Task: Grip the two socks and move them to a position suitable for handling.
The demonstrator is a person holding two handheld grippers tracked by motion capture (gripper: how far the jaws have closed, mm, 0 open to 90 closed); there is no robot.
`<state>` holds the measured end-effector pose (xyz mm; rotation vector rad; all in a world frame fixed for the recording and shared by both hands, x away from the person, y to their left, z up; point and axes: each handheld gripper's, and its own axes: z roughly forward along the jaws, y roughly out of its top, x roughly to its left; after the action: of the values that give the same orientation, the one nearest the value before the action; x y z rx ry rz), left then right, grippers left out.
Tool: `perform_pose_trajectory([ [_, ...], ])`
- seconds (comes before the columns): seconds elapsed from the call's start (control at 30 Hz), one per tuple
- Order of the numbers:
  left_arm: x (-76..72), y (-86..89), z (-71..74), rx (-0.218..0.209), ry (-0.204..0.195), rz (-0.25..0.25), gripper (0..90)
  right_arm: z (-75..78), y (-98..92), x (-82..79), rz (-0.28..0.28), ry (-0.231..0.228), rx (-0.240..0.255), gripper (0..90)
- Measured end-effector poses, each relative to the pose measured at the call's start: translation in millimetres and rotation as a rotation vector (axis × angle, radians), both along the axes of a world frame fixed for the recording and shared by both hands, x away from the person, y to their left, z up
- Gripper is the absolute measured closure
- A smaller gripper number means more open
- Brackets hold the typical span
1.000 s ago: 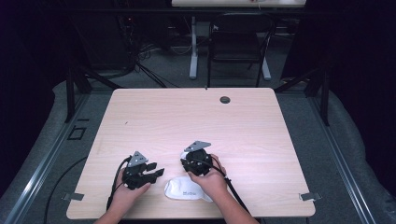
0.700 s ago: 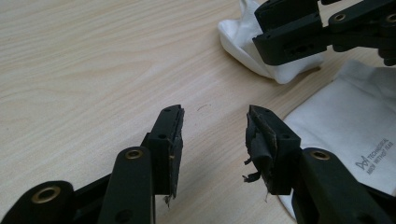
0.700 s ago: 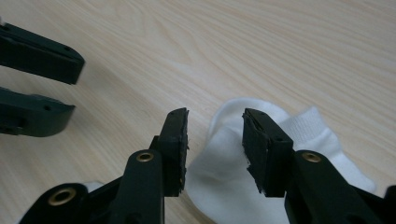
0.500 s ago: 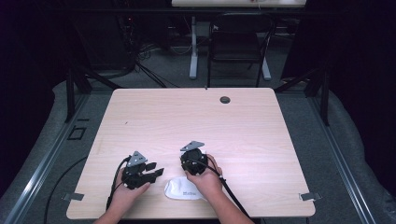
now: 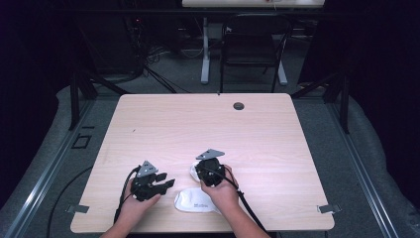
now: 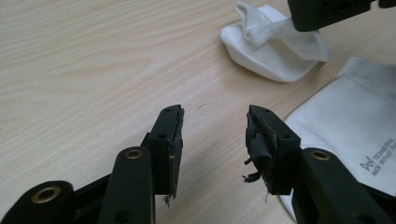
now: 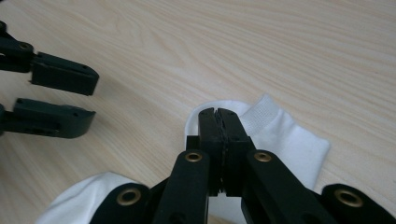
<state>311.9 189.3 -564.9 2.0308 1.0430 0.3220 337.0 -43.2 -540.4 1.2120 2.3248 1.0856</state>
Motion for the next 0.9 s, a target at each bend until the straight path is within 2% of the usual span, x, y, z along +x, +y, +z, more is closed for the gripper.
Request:
perform_pose_trajectory([
  [0.23,3.1,-4.6,0.9,-0.004,-0.008,0.000,56.1,7.0,-5.0,-5.8,-0.004,-0.019,0.046,90.0],
  [0.33,8.5,-14.7,2.4,-0.007,-0.014,0.001,57.6,9.3,-8.5,-8.2,0.005,-0.026,0.052,90.0],
  [0.4,10.4,-19.2,4.0,-0.003,-0.020,-0.014,59.6,10.9,-10.7,-9.2,0.010,-0.037,0.056,90.0],
  [0.43,11.9,-23.5,5.5,-0.003,-0.042,-0.030,61.0,11.6,-11.9,-9.3,0.013,-0.042,0.057,90.0],
  [0.5,13.4,-26.0,6.8,0.006,-0.050,-0.034,64.2,12.8,-14.6,-9.3,0.010,-0.050,0.068,90.0],
  [0.6,19.8,-34.3,9.6,0.025,-0.053,-0.048,70.4,14.7,-19.7,-8.4,0.005,-0.047,0.086,90.0],
  [0.7,24.4,-43.5,10.8,0.023,-0.049,-0.062,79.1,15.2,-23.6,-8.4,0.008,-0.051,0.095,90.0],
  [0.9,31.4,-60.0,8.1,0.056,-0.044,-0.079,82.2,15.5,-26.4,-9.7,0.010,-0.061,0.100,90.0],
])
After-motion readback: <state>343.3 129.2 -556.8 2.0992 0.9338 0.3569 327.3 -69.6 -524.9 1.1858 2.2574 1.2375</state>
